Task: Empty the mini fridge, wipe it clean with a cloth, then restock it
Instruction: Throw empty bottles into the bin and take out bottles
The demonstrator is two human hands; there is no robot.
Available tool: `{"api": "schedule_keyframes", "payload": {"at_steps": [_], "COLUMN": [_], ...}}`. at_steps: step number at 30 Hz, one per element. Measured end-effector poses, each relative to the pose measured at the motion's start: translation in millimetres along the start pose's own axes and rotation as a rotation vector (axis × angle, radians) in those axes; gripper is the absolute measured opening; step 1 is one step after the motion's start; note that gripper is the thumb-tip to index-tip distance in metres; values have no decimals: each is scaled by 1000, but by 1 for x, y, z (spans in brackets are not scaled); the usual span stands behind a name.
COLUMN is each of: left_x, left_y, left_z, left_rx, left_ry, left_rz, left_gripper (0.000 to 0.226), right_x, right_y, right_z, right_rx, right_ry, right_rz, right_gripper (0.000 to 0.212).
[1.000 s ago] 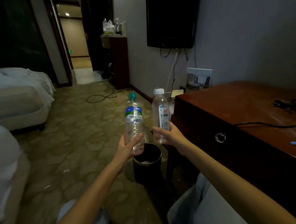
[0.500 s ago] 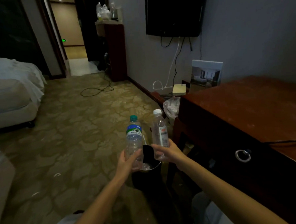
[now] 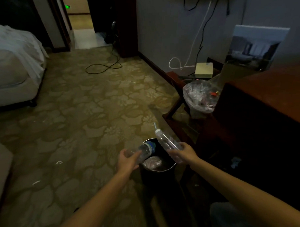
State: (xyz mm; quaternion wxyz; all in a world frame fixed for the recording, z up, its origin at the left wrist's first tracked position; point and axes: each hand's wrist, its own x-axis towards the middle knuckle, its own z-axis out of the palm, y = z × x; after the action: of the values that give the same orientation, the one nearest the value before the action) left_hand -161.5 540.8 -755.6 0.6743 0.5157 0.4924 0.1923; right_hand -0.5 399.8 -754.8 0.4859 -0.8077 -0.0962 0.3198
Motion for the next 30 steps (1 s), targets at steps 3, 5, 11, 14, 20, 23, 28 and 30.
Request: {"api": "schedule_keyframes", "payload": {"at_steps": [3, 5, 11, 14, 20, 23, 28, 30], "left_x": [25, 39, 64, 71, 80, 86, 90, 90], "left_y": [-5, -9, -23, -28, -30, -20, 5, 12], "left_z": [-4, -7, -8, -4, 18, 33, 59, 65], "left_rx": [48, 110, 189, 221, 250, 300, 380, 435], "left_ry": [28, 24, 69, 89, 60, 45, -57, -102], "left_rz": [-8, -12, 31, 69, 100, 166, 272, 301], "left_gripper": [54, 57, 54, 56, 59, 58, 64, 63], "right_x": [27, 41, 70, 78, 87, 86, 85, 86], "right_y": [1, 2, 9, 13, 32, 38, 38, 36], "right_z": [5, 10, 30, 38, 31, 24, 11, 9], "right_rx": [-18, -70, -200, -240, -212, -227, -279, -283], "right_ry": [21, 18, 15, 48, 9, 24, 20, 19], "right_rz": [4, -4, -63, -67, 17, 16, 43, 41], "right_gripper": [52, 58, 68, 66, 44, 39, 34, 33]}}
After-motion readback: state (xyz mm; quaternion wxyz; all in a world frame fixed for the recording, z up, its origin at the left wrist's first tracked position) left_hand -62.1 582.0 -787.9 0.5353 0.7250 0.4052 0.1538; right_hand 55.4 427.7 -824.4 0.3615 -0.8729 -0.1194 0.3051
